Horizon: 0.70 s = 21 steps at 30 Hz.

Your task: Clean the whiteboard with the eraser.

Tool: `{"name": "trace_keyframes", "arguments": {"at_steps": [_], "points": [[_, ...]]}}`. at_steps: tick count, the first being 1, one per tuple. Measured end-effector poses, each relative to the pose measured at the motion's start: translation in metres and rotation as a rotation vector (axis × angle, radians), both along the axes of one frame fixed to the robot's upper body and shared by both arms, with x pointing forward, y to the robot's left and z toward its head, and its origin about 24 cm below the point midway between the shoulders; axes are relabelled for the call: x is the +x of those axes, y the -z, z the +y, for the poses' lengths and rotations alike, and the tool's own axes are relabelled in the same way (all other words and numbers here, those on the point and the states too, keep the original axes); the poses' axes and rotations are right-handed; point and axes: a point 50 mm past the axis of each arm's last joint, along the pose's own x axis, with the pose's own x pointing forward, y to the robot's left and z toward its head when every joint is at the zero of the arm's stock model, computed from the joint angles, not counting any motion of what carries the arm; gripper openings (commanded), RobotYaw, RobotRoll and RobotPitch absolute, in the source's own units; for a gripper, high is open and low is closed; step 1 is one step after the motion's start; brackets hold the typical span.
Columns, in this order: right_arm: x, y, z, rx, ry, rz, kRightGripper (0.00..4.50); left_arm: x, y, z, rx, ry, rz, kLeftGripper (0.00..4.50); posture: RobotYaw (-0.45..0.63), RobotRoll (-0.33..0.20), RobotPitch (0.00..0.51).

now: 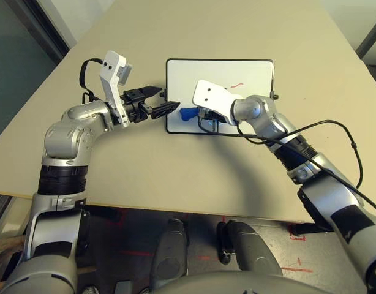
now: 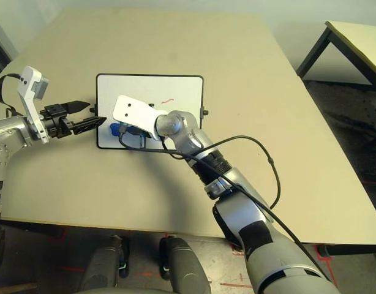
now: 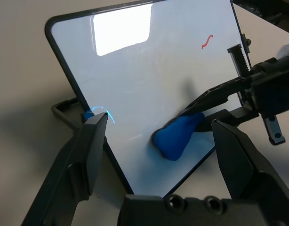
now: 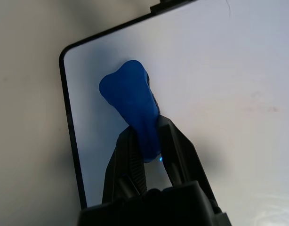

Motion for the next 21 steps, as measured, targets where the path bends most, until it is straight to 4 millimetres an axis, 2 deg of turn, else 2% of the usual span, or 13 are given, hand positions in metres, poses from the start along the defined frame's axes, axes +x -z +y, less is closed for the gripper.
{"name": "trace_keyframes", "arguments": {"at_steps": [7, 11, 14, 21], "points": [[0.003, -0.006, -0.031, -0.038, 0.056, -0.010, 0.57, 0.000, -0.001, -0.001, 0.000, 0.011, 0.001, 4.50, -0.03, 0.000, 0.153], [0.004, -0.007, -0.034, -0.039, 0.065, -0.011, 0.57, 0.000, -0.001, 0.000, 0.001, 0.018, 0.004, 4.50, -0.02, 0.000, 0.154], [0.004, -0.005, -0.028, -0.023, 0.063, -0.001, 0.57, 0.000, -0.001, 0.001, 0.005, 0.016, 0.004, 4.50, -0.01, 0.000, 0.156], [0.001, 0.006, 0.011, 0.033, 0.014, 0.045, 0.57, -0.001, -0.001, 0.001, 0.006, 0.016, 0.005, 4.50, 0.01, 0.000, 0.162]]}}
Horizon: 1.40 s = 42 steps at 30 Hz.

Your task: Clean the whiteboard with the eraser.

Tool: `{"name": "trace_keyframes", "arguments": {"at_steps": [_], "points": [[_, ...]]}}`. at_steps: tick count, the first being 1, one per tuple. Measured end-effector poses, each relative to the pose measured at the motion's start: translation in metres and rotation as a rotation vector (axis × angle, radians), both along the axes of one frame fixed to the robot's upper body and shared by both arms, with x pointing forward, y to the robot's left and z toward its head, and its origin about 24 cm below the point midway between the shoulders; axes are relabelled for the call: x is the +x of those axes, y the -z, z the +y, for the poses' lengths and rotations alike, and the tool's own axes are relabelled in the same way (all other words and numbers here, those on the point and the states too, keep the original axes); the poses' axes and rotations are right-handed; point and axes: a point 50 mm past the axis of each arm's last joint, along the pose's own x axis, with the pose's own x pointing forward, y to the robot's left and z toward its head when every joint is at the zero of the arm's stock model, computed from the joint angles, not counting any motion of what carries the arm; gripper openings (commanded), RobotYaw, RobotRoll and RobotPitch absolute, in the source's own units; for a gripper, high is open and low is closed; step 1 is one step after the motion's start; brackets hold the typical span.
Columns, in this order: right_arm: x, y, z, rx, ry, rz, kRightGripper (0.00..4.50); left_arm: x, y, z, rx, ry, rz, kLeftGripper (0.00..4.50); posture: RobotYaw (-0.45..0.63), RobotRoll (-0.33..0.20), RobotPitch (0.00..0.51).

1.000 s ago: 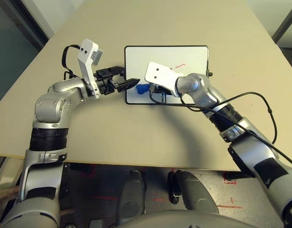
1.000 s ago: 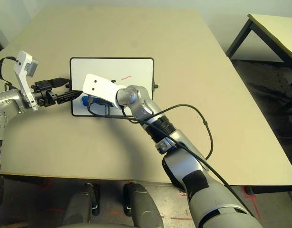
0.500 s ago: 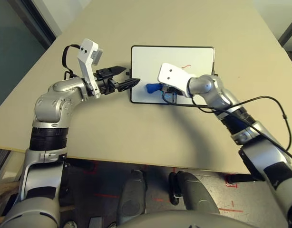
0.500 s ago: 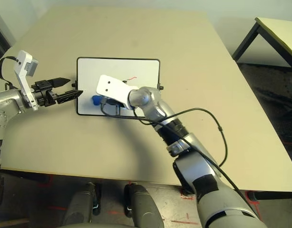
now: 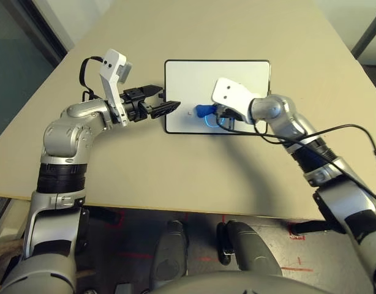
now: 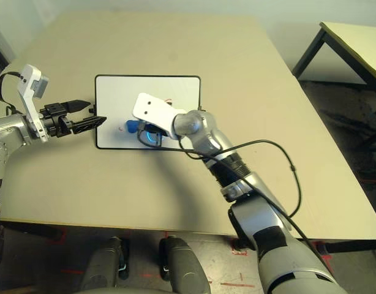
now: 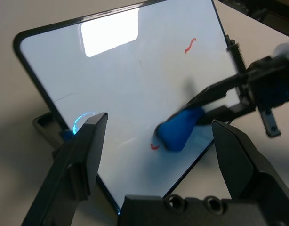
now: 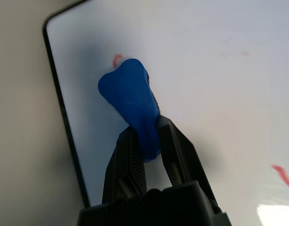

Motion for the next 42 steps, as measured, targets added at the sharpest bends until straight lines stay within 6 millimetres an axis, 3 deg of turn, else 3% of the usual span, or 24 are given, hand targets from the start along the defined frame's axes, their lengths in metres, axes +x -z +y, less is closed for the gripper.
{"name": "trace_keyframes", "arguments": {"at_steps": [5, 10, 16, 19, 22, 32, 39, 42], "points": [[0.004, -0.001, 0.015, -0.001, -0.022, -0.001, 0.57, -0.002, 0.007, 0.004, 0.008, -0.013, 0.031, 4.50, 0.01, 0.000, 0.163], [0.008, -0.002, 0.015, -0.011, -0.022, -0.005, 0.57, -0.007, 0.004, 0.019, 0.064, -0.043, 0.061, 4.50, 0.01, 0.000, 0.161], [0.019, -0.016, -0.009, -0.055, 0.024, -0.060, 0.57, -0.013, 0.008, 0.034, 0.123, -0.054, 0.118, 4.50, 0.00, 0.000, 0.160], [0.022, -0.023, -0.021, -0.070, 0.053, -0.082, 0.57, -0.015, 0.012, 0.035, 0.135, -0.044, 0.144, 4.50, -0.01, 0.000, 0.159], [0.021, -0.021, -0.020, -0.065, 0.051, -0.081, 0.57, -0.015, 0.015, 0.033, 0.138, -0.034, 0.156, 4.50, 0.00, 0.000, 0.163], [-0.010, 0.016, 0.010, -0.045, -0.070, 0.007, 0.57, -0.017, 0.015, 0.025, 0.138, -0.012, 0.160, 4.50, 0.01, 0.000, 0.171], [-0.005, 0.012, 0.010, -0.057, -0.061, 0.005, 0.57, -0.018, 0.018, 0.023, 0.130, -0.009, 0.173, 4.50, 0.01, 0.000, 0.170], [0.004, 0.001, 0.007, -0.066, -0.035, -0.019, 0.57, -0.018, 0.019, 0.022, 0.125, -0.006, 0.173, 4.50, 0.00, 0.000, 0.168]]}}
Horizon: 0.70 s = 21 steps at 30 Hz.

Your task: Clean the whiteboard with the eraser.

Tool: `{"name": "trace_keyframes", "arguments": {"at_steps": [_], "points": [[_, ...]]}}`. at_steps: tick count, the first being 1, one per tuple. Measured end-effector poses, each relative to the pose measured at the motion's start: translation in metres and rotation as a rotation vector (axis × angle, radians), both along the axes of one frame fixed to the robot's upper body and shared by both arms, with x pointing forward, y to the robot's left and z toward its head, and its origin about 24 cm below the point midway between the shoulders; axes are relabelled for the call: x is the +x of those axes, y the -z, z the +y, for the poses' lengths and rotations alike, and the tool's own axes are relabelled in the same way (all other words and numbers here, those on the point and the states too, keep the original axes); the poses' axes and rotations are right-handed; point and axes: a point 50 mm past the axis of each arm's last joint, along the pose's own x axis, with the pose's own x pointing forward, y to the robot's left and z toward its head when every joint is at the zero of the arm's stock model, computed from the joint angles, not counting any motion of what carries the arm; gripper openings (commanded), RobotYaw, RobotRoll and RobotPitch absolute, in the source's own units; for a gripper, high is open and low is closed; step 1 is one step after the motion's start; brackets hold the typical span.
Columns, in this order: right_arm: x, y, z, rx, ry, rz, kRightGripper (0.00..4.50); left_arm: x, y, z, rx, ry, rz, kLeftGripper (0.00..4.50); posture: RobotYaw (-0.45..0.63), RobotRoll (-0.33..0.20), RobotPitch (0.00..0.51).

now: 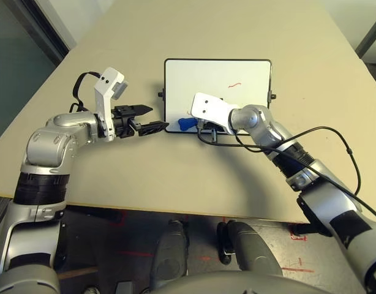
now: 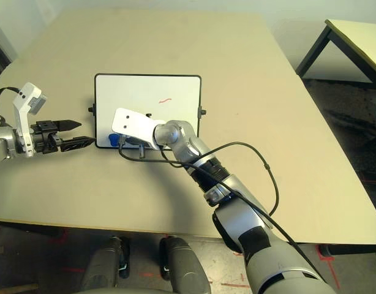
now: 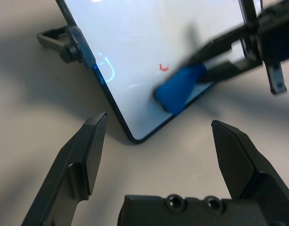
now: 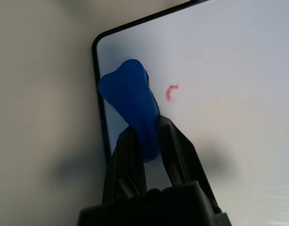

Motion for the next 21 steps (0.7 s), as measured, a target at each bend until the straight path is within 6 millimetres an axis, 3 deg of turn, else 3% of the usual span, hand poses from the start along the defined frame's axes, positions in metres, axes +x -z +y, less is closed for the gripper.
{"name": "trace_keyframes", "arguments": {"at_steps": [5, 21], "points": [[0.009, -0.014, -0.012, 0.010, 0.068, -0.043, 0.57, 0.000, 0.000, -0.001, -0.004, 0.003, 0.000, 4.50, -0.02, 0.000, 0.166], [-0.005, -0.005, -0.014, 0.007, 0.075, 0.002, 0.57, 0.003, -0.002, -0.005, -0.015, 0.018, -0.006, 4.50, -0.01, 0.000, 0.171]]}}
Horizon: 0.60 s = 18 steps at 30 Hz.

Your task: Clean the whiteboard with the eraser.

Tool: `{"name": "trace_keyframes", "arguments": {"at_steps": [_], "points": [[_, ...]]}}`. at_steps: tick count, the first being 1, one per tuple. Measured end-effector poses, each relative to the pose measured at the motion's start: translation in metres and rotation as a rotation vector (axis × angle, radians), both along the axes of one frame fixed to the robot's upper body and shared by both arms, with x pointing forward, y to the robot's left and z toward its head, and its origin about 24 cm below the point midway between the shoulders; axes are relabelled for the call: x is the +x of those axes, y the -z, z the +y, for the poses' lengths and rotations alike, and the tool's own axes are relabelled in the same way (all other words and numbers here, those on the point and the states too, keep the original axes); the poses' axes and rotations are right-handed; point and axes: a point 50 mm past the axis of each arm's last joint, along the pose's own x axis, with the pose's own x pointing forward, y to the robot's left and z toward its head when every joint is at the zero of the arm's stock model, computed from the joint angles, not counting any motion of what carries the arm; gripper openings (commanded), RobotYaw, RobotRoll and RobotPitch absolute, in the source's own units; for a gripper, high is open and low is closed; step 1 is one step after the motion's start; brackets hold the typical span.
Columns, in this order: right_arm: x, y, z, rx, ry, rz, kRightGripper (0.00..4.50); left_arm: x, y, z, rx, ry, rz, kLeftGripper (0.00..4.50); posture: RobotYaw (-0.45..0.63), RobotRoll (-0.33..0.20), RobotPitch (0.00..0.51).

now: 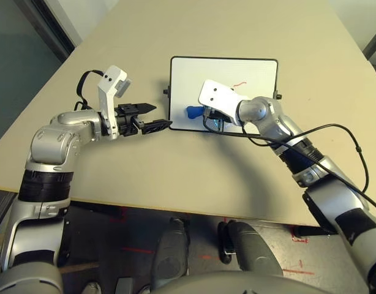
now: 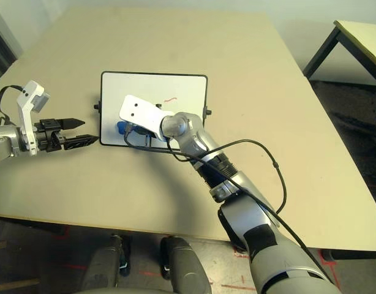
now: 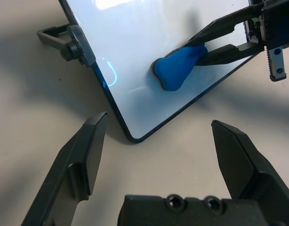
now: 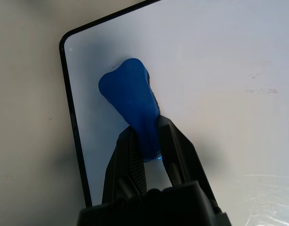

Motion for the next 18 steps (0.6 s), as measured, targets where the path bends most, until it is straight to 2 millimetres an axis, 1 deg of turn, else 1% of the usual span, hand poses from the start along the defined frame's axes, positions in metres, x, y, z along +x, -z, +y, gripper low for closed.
{"name": "trace_keyframes", "arguments": {"at_steps": [8, 18], "points": [[0.001, -0.004, -0.002, -0.022, 0.017, 0.025, 0.57, 0.000, 0.000, 0.000, -0.001, 0.002, 0.001, 4.50, -0.02, 0.000, 0.169], [0.004, -0.022, -0.006, -0.041, 0.100, 0.056, 0.57, 0.002, 0.000, -0.004, -0.001, 0.014, 0.003, 4.50, -0.03, 0.000, 0.167]]}}
